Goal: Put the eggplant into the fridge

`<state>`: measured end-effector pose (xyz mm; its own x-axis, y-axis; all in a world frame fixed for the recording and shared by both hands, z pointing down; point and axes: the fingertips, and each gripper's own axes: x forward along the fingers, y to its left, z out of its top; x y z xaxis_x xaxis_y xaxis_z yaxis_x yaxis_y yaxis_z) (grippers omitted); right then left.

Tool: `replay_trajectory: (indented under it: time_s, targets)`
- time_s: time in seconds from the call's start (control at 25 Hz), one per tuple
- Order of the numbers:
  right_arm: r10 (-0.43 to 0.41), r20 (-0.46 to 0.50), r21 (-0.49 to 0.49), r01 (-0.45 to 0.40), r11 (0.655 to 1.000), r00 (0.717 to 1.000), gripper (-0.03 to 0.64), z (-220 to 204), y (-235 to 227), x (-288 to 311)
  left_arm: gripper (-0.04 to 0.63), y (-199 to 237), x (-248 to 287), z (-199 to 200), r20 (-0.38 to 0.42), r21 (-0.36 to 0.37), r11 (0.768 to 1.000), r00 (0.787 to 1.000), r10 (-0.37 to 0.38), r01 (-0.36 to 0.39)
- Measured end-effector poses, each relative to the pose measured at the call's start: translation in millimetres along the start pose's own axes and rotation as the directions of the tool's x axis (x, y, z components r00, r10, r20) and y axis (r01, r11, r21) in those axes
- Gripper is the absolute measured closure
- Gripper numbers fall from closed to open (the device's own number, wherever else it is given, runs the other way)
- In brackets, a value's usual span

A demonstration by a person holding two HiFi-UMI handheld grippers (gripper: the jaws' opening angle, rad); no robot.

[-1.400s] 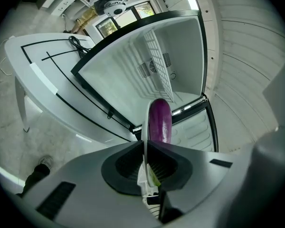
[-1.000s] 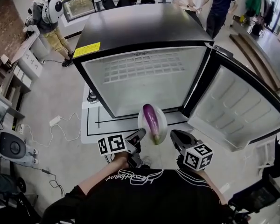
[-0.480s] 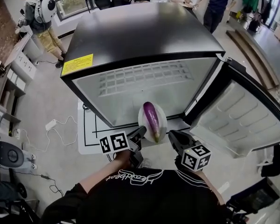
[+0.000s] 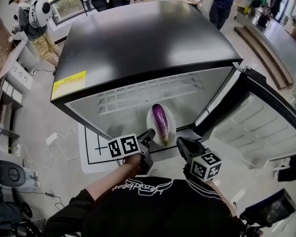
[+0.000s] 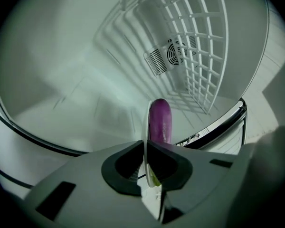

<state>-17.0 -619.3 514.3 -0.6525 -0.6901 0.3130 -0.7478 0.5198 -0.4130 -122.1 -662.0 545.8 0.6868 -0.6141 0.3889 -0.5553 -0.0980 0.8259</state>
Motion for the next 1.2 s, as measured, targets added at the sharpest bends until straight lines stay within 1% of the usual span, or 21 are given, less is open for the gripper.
replay_trajectory:
  time_s: [0.12,0.28,0.44,0.6,0.8,1.08,1.2]
  targets:
    - [-0.01,0.002,0.006,0.01,1.0,1.0,0.611,0.4,-3.4,5.6,0.571,6.3,8.0,8.1,0.004,0.007,1.0,1.0,0.015,-0.015]
    - [-0.026,0.002,0.019,0.026,0.999,1.0,0.611,-1.7,-10.6,14.4,0.571,13.7,21.1,26.1,0.029,0.032,0.999,0.999,0.031,-0.032]
    - [-0.026,-0.005,0.034,0.026,0.999,1.0,0.611,-3.0,-10.4,22.4,0.571,25.0,34.4,38.5,0.04,0.053,0.997,0.997,0.059,-0.061]
    - [-0.043,0.003,0.027,0.043,0.999,0.999,0.611,-3.6,-18.3,27.1,0.571,34.3,41.9,47.9,0.05,0.047,0.995,0.995,0.081,-0.083]
    - [-0.055,0.007,0.031,0.055,0.998,0.998,0.611,-3.7,-24.0,30.9,0.571,43.2,50.4,53.5,0.042,0.028,0.995,0.995,0.092,-0.093]
    - [-0.063,0.007,0.04,0.063,0.997,0.998,0.611,-3.9,-26.6,35.7,0.571,46.4,55.1,62.2,0.055,0.036,0.993,0.993,0.106,-0.108]
    - [-0.068,0.011,0.042,0.068,0.997,0.998,0.611,-2.3,-28.4,36.0,0.571,47.9,56.8,63.8,0.051,0.017,0.993,0.992,0.118,-0.119]
